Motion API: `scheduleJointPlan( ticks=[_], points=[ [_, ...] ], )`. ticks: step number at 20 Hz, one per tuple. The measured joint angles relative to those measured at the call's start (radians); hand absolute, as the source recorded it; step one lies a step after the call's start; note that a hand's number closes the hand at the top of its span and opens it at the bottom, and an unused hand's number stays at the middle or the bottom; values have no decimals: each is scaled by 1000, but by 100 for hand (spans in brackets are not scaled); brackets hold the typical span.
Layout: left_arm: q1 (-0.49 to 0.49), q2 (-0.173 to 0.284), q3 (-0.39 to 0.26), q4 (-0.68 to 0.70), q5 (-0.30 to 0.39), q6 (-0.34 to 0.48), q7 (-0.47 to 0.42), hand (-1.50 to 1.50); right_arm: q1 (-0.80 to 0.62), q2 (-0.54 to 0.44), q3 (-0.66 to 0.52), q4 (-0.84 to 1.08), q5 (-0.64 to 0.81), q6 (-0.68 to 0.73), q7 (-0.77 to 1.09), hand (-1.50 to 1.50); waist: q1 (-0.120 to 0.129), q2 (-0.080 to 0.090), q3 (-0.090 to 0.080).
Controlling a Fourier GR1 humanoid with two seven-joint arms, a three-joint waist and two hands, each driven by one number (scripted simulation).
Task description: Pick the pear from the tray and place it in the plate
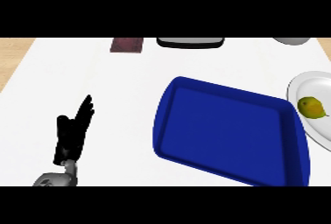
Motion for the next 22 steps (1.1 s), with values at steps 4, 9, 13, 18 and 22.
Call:
scheduleJointPlan(
  ticks=[4, 9, 13, 18, 22],
  points=[
    [1, -11, -5, -3, -7, 9, 2, 0, 20, 9, 11, 1, 8, -35, -19, -150, 2, -1, 0],
    [8, -17, -13, -14, -14, 9, 15, 0, 21, 5, 19, 14, 17, -65, -27, -150, 4, -1, 0],
    [3, -11, -8, -11, -12, 0, 15, 0, 31, 15, 23, 25, 23, -96, -46, -150, 7, 1, 0],
    [-16, 1, 8, -12, -5, -9, 28, 0, 49, -7, 23, 40, 27, -111, -62, -150, 6, 2, 1],
    [4, 0, 7, -11, -3, -16, 8, 0, 60, -26, 21, 51, 29, -116, -66, -150, 9, 3, 1]
  ],
)
